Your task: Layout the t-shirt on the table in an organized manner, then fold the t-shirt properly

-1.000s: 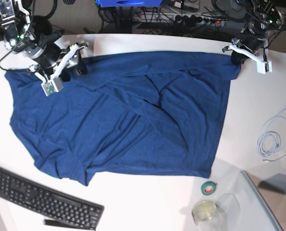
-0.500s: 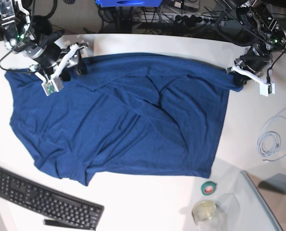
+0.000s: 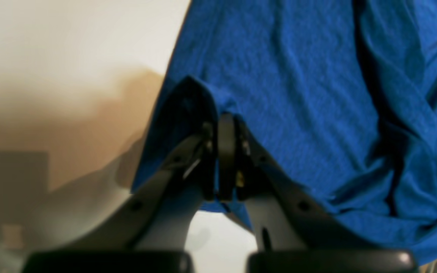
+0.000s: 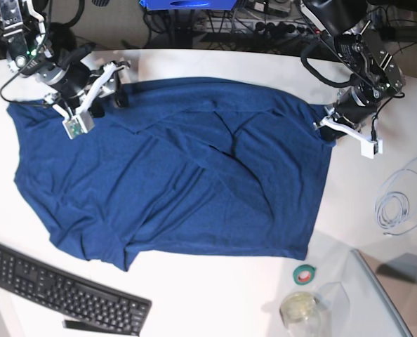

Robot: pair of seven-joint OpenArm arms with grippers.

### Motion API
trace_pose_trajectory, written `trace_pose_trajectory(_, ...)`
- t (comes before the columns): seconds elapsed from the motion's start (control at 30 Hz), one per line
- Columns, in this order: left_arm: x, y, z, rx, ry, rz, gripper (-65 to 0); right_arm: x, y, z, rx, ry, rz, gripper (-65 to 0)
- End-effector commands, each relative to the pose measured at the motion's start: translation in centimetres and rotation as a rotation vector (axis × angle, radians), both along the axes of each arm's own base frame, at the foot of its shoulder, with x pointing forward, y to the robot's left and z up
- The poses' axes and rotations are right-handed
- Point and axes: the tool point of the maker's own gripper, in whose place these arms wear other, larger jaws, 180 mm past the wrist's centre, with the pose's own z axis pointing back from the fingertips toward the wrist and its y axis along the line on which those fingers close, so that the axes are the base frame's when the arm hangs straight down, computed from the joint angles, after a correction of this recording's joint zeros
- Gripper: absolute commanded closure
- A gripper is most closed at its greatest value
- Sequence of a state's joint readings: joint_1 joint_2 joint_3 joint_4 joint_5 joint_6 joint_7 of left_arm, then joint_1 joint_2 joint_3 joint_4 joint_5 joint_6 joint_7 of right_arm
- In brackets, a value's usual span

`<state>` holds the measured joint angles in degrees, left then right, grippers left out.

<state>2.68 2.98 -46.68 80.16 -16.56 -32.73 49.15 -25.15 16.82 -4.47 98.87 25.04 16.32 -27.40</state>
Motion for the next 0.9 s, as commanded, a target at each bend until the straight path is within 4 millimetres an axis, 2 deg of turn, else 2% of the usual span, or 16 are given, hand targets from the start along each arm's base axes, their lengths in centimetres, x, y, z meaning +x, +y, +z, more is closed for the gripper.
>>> trace_pose_trajectory(0.0,1.2,0.6,1.2,0.012,-0.048,0.009,0.0,0.6,-0.2,0.7,0.007,-0.031,-0.002,-30.8)
trace_pose_trajectory(0.17,1.8,0.4,1.5,0.01,-0.061,0.004,0.0,0.4,0.1,0.6,0.009,-0.028,0.005,-30.8)
trace_pose_trajectory(0.2,2.0,0.4,1.6,0.008,-0.065,0.004,-5.1,0.5,0.1,0.7,0.008,-0.03,0.006,-30.8)
trace_pose_trajectory(0.33,2.4,0.0,0.9,-0.025,-0.059,0.015,-32.6,0.6,0.1,0.9,0.008,-0.039,0.008,-30.8)
trace_pose_trajectory(0.43,2.2,0.9,1.5,0.001,-0.07,0.023,-45.3,0.7,0.2,1.2,0.008,-0.047,0.013,-30.9)
trace_pose_trajectory(0.5,0.2,4.2,2.0,0.049,-0.063,0.093,-50.7,1.0,0.2,1.7,-0.025,-0.075,0.035,-30.9)
trace_pose_trajectory(0.57,-2.1,7.9,2.9,0.105,-0.067,0.161,-52.5,1.0,0.8,2.1,-0.097,-0.111,0.101,-31.8)
trace_pose_trajectory(0.7,-8.2,14.2,4.3,0.241,-0.005,0.178,-52.7,0.4,3.1,2.1,-0.265,-0.186,0.277,-44.4)
trace_pose_trajectory(0.77,-10.7,16.0,4.5,0.293,0.054,0.169,-52.7,0.5,5.1,2.2,-0.307,-0.226,0.372,-47.0)
trace_pose_trajectory(0.87,-13.3,17.3,5.0,0.357,0.049,0.165,-52.7,-0.1,8.8,2.3,-0.302,-0.271,0.506,-46.5)
